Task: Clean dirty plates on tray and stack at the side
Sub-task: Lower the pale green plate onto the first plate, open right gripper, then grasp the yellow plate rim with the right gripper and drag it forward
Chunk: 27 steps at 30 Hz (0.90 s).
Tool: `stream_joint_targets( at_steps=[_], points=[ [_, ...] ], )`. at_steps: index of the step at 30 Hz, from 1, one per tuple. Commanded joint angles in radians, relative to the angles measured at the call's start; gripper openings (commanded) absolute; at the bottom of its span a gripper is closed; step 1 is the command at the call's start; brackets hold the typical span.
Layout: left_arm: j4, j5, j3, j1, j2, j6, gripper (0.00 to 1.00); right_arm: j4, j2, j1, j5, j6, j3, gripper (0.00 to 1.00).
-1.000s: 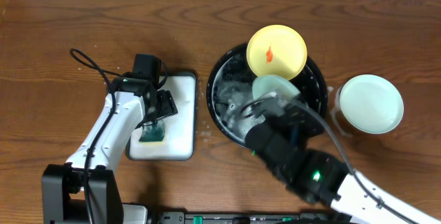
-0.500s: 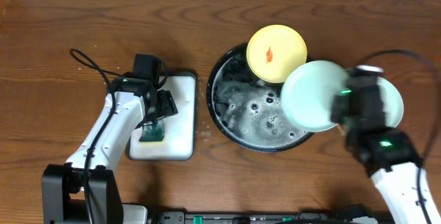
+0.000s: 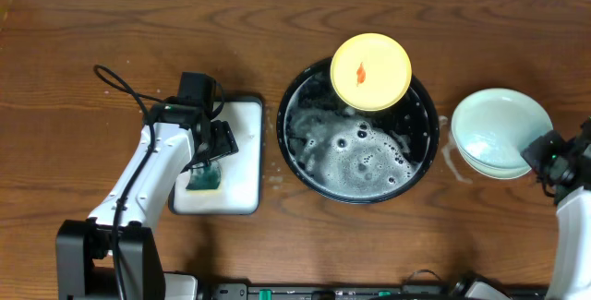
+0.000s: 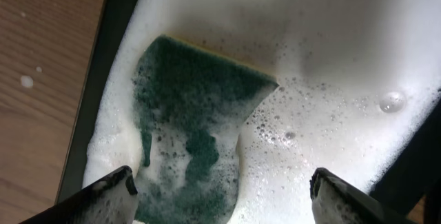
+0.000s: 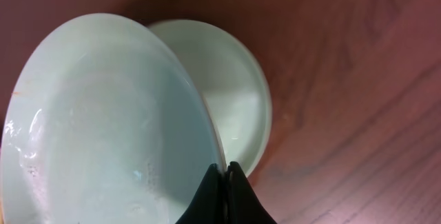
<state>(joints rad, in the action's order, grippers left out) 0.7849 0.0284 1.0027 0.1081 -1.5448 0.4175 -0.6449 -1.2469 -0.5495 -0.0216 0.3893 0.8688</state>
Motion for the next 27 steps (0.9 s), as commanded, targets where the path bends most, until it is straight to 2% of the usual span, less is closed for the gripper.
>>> stream_joint_targets(
  at_steps=[1, 3, 5, 7, 8, 12, 17, 20, 23, 27],
  points=[
    [0.002, 0.005, 0.002, -0.003, 0.002, -0.006, 0.82, 0.011, -0.069, -0.047, -0.013, 0.025, 0.018, 0.01],
    [0.002, 0.005, 0.002, -0.003, 0.002, -0.006, 0.82, 0.025, -0.102, -0.064, 0.014, 0.025, 0.018, 0.05],
    [0.002, 0.005, 0.002, -0.003, 0.002, -0.006, 0.82, 0.044, -0.111, -0.072, -0.018, 0.024, 0.018, 0.38],
    [0.002, 0.005, 0.002, -0.003, 0.002, -0.006, 0.82, 0.084, -0.095, -0.064, -0.137, -0.026, 0.02, 0.59],
    [0.002, 0.005, 0.002, -0.003, 0.002, -0.006, 0.82, 0.11, -0.08, -0.051, -0.204, -0.065, 0.02, 0.63],
    [0.002, 0.005, 0.002, -0.003, 0.002, -0.006, 0.82, 0.158, -0.004, 0.068, -0.397, -0.179, 0.039, 0.64],
    [0.002, 0.005, 0.002, -0.003, 0.002, -0.006, 0.82, 0.129, 0.031, 0.349, -0.424, -0.216, 0.068, 0.57],
    [0.002, 0.005, 0.002, -0.003, 0.002, -0.006, 0.82, 0.148, -0.011, 0.545, -0.322, -0.215, 0.068, 0.56],
    [0.002, 0.005, 0.002, -0.003, 0.002, -0.006, 0.82, 0.208, -0.103, 0.695, -0.139, -0.215, 0.068, 0.56],
    [0.002, 0.005, 0.002, -0.003, 0.002, -0.006, 0.82, 0.352, -0.268, 0.772, 0.035, -0.253, 0.068, 0.52]
  ],
)
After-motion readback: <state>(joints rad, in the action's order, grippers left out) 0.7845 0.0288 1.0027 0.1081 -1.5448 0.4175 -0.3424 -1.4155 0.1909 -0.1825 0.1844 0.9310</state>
